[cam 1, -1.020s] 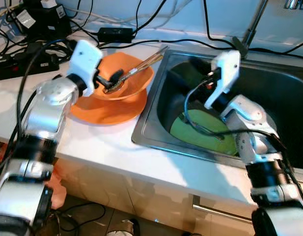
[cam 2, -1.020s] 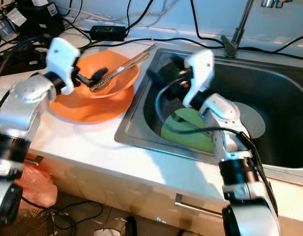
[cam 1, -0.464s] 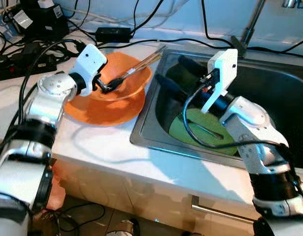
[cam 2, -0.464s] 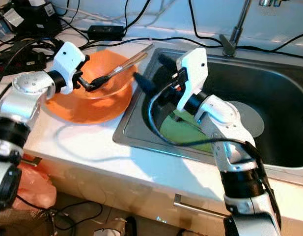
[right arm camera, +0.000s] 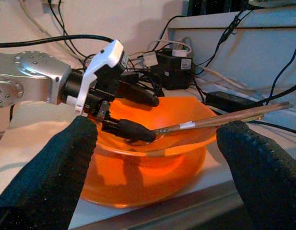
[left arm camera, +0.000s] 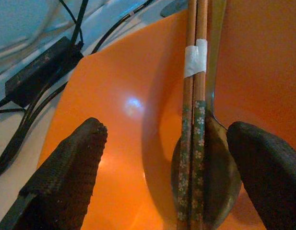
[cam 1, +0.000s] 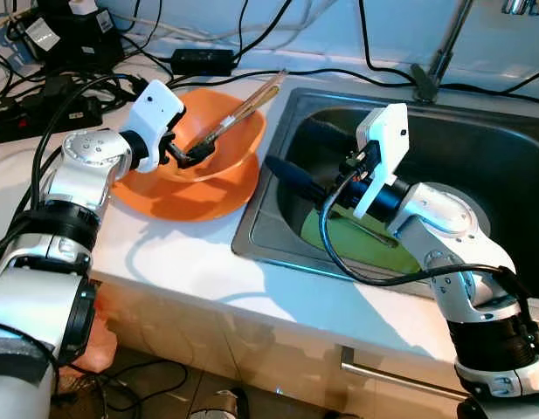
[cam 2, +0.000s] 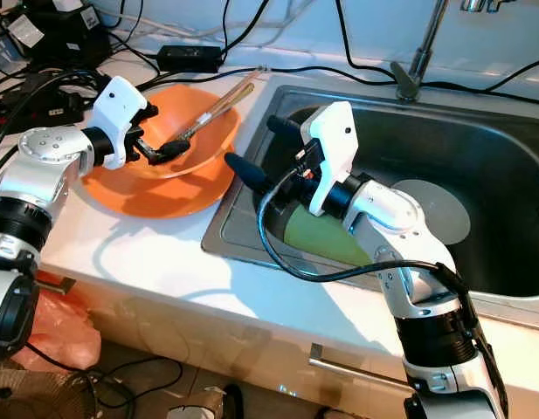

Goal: Kitchen organization

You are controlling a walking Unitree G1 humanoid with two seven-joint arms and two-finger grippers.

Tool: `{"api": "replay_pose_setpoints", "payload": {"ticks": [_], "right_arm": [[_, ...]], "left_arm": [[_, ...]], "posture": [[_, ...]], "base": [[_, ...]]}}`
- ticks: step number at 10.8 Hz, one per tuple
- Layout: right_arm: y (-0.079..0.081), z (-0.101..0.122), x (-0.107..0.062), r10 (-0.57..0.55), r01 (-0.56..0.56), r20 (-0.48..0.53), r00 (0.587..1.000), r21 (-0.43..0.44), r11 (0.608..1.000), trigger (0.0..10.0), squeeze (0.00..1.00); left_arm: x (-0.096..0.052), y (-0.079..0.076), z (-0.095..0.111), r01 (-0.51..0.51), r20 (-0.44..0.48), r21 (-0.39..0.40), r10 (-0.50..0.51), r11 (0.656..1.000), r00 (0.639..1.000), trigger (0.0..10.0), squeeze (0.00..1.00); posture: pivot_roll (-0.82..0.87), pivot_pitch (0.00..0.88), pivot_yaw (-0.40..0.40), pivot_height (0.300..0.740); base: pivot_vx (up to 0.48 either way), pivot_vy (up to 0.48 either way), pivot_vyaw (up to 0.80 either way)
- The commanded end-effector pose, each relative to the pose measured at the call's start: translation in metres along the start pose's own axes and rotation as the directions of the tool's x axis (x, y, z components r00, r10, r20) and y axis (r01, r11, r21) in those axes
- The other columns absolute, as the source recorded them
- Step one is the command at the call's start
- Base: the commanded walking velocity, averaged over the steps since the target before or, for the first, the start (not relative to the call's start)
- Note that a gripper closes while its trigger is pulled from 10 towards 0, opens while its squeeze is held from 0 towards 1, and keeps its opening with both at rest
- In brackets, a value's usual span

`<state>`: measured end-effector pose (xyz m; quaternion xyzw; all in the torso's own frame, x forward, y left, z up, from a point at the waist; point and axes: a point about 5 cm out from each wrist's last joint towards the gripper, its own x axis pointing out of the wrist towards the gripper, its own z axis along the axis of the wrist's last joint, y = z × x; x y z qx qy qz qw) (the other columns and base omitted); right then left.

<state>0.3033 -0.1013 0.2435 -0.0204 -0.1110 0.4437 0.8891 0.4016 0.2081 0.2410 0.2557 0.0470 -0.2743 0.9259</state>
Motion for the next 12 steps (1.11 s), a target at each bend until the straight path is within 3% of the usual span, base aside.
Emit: {"api": "replay_pose_setpoints", "payload": {"ticks": [1,2,3,4,5,12], "right_arm": [[0.0031,0.0013,-0.0014,0.008,-0.008,-0.006,1.000,-0.006,1.000,10.0,0.00],[0.0027,0.0005,-0.0017,0.003,-0.003,-0.008,1.000,-0.006,1.000,10.0,0.00],[0.0023,0.0003,-0.0016,-0.001,0.001,-0.008,1.000,-0.005,1.000,10.0,0.00],[0.0023,0.0003,-0.0016,-0.003,0.003,-0.009,1.000,-0.005,1.000,10.0,0.00],[0.0020,-0.0004,-0.0021,-0.008,0.008,-0.011,1.000,-0.007,1.000,10.0,0.00],[0.0001,-0.0036,-0.0029,-0.029,0.029,-0.017,0.999,-0.010,1.000,10.0,0.00]], "left_arm": [[0.0014,0.0001,0.0010,0.019,-0.019,0.013,-0.019,1.000,1.000,10.0,0.00],[0.0032,-0.0010,0.0033,0.043,-0.021,0.011,-0.043,0.999,0.999,10.0,0.00],[0.0036,-0.0010,0.0041,0.058,-0.025,0.005,-0.058,0.998,0.998,4.3,0.00],[0.0036,-0.0008,0.0047,0.067,-0.027,0.003,-0.067,0.998,0.997,2.9,0.00],[0.0035,-0.0002,0.0048,0.080,-0.033,-0.016,-0.081,0.997,0.996,0.0,0.00],[0.0006,0.0040,0.0001,0.077,-0.023,-0.179,-0.082,0.981,0.996,0.0,0.00]], "posture": [[0.06,0.121,0.070,0.740],[0.06,0.122,0.070,0.740],[0.06,0.124,0.071,0.740],[0.06,0.124,0.071,0.740],[0.06,0.125,0.071,0.740],[0.06,0.127,0.073,0.740]], "base": [[0.000,0.000,0.00],[0.000,0.000,0.00],[0.000,0.000,0.00],[0.000,0.000,0.00],[0.000,0.000,0.00],[0.000,0.000,0.00]]}}
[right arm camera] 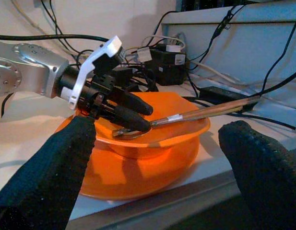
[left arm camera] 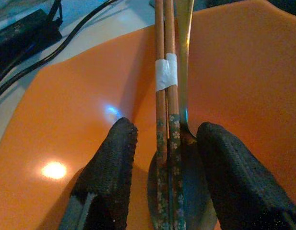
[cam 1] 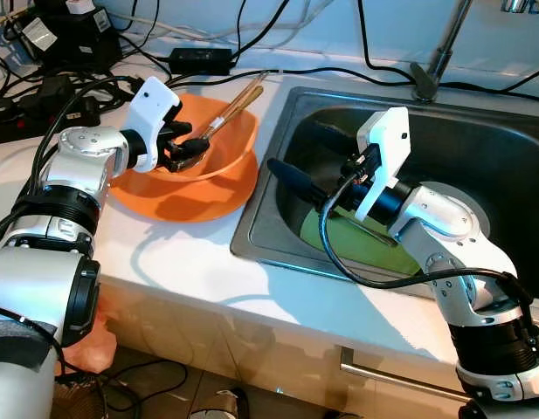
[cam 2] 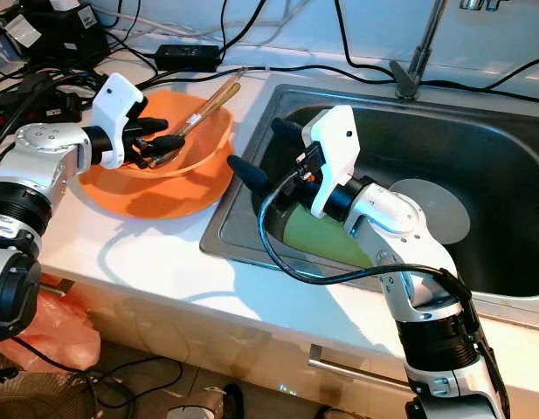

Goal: Kitchen organization

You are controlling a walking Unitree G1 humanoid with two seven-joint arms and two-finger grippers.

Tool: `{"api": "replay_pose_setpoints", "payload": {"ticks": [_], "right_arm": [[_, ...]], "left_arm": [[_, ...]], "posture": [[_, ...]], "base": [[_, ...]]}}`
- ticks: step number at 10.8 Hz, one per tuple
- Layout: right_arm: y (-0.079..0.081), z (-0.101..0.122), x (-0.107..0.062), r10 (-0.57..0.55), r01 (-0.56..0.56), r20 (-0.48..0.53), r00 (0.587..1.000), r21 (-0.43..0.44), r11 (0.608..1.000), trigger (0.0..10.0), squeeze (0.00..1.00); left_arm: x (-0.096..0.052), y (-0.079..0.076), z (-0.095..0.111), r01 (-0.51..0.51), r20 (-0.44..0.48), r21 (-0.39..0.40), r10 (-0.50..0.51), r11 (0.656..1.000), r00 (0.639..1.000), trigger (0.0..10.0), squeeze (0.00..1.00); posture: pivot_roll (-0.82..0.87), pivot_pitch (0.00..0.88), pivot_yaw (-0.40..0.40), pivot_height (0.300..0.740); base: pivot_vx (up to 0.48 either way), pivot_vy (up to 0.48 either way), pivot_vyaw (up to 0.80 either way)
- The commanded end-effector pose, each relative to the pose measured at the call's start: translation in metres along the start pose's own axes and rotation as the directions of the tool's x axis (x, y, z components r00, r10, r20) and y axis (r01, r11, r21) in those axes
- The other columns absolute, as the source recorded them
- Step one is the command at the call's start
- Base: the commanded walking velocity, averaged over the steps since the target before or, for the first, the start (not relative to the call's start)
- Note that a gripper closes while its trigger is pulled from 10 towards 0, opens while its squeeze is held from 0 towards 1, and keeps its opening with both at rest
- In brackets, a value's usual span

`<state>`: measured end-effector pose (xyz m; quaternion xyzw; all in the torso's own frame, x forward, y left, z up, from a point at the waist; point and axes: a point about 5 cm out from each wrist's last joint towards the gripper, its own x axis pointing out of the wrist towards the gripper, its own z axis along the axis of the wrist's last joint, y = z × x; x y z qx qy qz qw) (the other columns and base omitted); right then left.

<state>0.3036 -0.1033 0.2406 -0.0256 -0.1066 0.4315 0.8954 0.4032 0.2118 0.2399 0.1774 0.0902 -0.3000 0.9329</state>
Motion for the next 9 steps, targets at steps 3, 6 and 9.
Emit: {"api": "replay_pose_setpoints", "payload": {"ticks": [3,6,9], "right_arm": [[0.001,-0.002,0.000,-0.008,0.008,-0.003,1.000,-0.009,1.000,10.0,0.00],[0.000,-0.001,-0.002,-0.017,0.017,-0.005,1.000,-0.015,1.000,10.0,0.00],[-0.001,-0.002,-0.002,-0.023,0.023,-0.004,1.000,-0.015,1.000,10.0,0.00]], "left_arm": [[0.007,-0.006,0.002,0.027,0.005,-0.059,-0.027,0.998,1.000,0.0,0.00],[0.011,-0.010,0.002,0.046,-0.015,-0.065,-0.047,0.997,0.999,0.0,0.00],[0.012,-0.012,-0.002,0.063,-0.054,-0.068,-0.067,0.996,0.996,0.0,0.00]], "posture": [[0.05,0.124,0.069,0.740],[0.04,0.121,0.073,0.740],[0.04,0.121,0.076,0.740]], "base": [[0.000,0.000,0.00],[0.000,0.000,0.00],[0.000,0.000,0.00]]}}
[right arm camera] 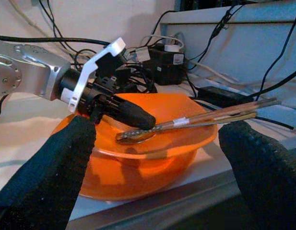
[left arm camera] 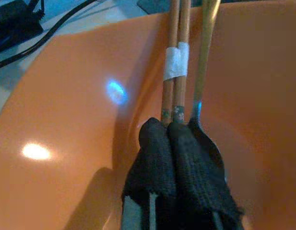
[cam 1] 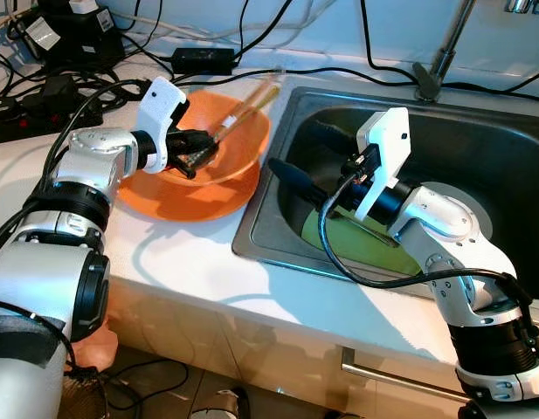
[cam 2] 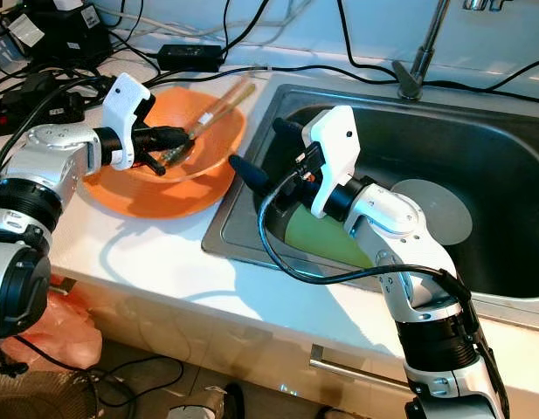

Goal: Kitchen organization

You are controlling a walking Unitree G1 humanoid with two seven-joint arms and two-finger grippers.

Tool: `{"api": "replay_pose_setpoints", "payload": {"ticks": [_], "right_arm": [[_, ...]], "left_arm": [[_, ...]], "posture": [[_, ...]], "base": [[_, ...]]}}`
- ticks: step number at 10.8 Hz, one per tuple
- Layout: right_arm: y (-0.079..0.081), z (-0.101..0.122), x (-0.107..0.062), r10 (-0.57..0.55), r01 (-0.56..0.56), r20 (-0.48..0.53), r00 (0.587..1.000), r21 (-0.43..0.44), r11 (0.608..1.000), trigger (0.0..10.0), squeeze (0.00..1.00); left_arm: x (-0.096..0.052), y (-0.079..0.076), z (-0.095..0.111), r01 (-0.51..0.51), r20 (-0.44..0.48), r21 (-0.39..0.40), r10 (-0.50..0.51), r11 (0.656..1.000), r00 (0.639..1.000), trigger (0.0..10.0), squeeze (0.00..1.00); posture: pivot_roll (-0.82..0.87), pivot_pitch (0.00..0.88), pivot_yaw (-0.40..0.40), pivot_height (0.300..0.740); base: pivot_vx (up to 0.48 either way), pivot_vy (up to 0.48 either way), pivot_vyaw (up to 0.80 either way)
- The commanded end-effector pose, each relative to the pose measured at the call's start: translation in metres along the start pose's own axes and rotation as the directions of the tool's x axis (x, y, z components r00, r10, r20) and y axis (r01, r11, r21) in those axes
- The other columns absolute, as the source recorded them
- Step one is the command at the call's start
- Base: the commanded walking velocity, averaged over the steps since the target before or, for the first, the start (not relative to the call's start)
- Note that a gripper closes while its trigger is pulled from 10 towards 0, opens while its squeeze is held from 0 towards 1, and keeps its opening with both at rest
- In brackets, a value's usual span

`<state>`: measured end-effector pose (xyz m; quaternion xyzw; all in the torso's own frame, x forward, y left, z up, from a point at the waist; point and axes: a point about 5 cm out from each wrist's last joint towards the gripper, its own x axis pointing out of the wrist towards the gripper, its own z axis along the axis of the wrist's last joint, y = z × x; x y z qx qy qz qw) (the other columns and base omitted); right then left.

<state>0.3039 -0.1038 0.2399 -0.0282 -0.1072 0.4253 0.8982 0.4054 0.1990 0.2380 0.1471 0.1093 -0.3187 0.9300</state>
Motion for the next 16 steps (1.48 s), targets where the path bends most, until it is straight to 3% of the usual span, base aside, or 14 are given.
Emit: {"api": "replay_pose_setpoints", "payload": {"ticks": [1,5,6,7,11,14,16], "right_arm": [[-0.001,-0.002,-0.002,-0.012,0.012,-0.004,1.000,-0.009,1.000,10.0,0.00],[-0.006,-0.001,-0.002,-0.023,0.023,-0.004,1.000,-0.019,1.000,10.0,0.00],[-0.006,-0.001,-0.002,-0.024,0.024,-0.004,1.000,-0.020,0.999,10.0,0.00],[-0.008,-0.001,-0.002,-0.028,0.028,-0.003,1.000,-0.024,0.999,10.0,0.00],[-0.013,-0.001,-0.001,-0.052,0.052,0.005,0.999,-0.028,0.998,10.0,0.00],[-0.018,0.000,0.003,-0.064,0.065,0.014,0.998,-0.026,0.998,10.0,0.00],[-0.018,0.001,0.003,-0.094,0.095,0.036,0.995,-0.008,0.995,10.0,0.00]], "left_arm": [[0.003,-0.003,-0.005,0.016,-0.051,-0.006,-0.016,1.000,0.999,0.0,0.00],[0.001,0.000,0.003,0.002,-0.009,-0.020,-0.002,1.000,1.000,0.0,0.00],[0.001,-0.001,0.006,0.010,0.005,-0.008,-0.010,1.000,1.000,0.8,0.00],[0.001,0.002,0.019,-0.014,0.061,-0.009,0.015,1.000,0.998,10.0,1.00],[-0.004,0.006,0.046,-0.084,0.230,-0.019,0.086,0.996,0.969,10.0,1.00],[0.016,-0.011,0.045,-0.127,0.232,0.030,0.117,0.991,0.966,10.0,1.00],[0.029,-0.022,0.042,-0.172,0.254,-0.013,0.170,0.985,0.952,10.0,1.00]], "posture": [[0.04,0.121,0.075,0.740],[0.04,0.115,0.067,0.740],[0.04,0.113,0.066,0.740],[0.04,0.111,0.065,0.740],[0.05,0.102,0.055,0.740],[0.05,0.094,0.056,0.740],[0.04,0.092,0.056,0.740]], "base": [[0.000,0.000,0.00],[0.000,0.000,0.00],[0.000,0.000,0.00],[0.000,0.000,0.00],[0.000,0.000,0.00],[0.000,0.000,0.00],[0.000,0.000,0.00]]}}
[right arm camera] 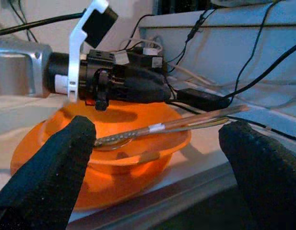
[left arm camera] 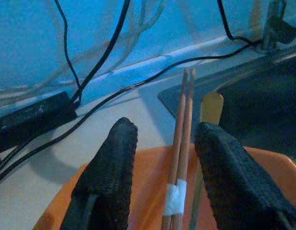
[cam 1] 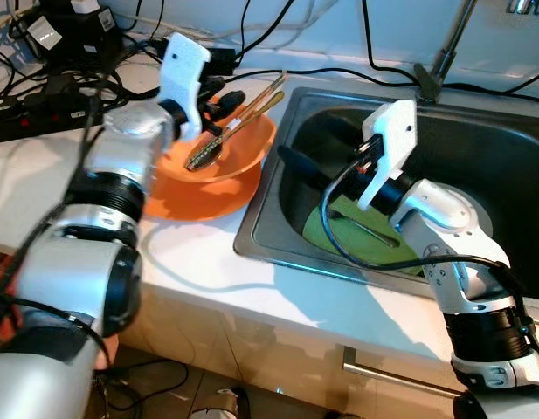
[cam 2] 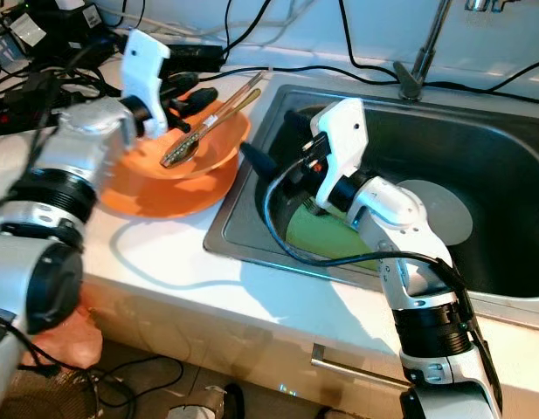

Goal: Kitchen organization

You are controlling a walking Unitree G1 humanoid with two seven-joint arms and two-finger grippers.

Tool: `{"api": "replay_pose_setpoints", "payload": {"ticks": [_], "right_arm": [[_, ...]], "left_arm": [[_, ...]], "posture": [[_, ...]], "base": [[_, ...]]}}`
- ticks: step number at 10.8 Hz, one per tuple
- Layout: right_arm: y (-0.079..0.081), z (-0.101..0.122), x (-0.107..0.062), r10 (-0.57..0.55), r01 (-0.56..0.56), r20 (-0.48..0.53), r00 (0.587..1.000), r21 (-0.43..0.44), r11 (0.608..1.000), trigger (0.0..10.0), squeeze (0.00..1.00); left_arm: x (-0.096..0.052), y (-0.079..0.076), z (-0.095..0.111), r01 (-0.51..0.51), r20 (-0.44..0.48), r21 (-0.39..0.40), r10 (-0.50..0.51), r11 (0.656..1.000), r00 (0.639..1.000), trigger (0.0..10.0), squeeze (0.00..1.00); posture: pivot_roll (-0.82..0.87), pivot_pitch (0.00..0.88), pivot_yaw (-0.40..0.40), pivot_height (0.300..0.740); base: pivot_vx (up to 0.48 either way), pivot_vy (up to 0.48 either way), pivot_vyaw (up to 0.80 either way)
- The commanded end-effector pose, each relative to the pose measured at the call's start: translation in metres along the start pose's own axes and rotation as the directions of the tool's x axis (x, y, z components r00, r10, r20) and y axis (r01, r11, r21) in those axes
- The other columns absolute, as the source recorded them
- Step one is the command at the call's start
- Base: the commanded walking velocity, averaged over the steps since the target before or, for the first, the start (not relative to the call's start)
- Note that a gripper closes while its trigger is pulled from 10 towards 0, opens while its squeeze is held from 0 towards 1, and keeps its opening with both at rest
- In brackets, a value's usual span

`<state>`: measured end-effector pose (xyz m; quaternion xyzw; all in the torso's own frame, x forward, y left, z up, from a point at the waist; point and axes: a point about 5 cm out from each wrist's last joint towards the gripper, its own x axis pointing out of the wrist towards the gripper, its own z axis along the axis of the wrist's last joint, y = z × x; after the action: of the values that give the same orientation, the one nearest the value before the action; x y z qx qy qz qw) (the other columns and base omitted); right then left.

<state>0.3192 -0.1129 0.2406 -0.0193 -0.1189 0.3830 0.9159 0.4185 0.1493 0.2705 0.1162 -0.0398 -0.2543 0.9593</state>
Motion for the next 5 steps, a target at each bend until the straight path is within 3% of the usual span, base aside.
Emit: {"api": "replay_pose_setpoints", "payload": {"ticks": [1,5], "right_arm": [[-0.002,0.003,-0.001,-0.030,0.029,0.023,0.999,0.002,1.000,10.0,0.00],[-0.015,0.004,-0.008,-0.158,0.158,0.040,0.987,-0.019,0.987,10.0,0.00]], "left_arm": [[0.002,-0.005,-0.008,-0.030,-0.012,-0.004,0.030,1.000,0.999,10.0,1.00],[0.014,-0.027,0.001,-0.145,0.134,-0.065,0.153,0.987,0.979,10.0,1.00]], "posture": [[0.03,0.093,0.054,0.740],[-0.01,0.079,0.036,0.740]], "base": [[0.000,0.000,0.00],[0.000,0.000,0.00]]}}
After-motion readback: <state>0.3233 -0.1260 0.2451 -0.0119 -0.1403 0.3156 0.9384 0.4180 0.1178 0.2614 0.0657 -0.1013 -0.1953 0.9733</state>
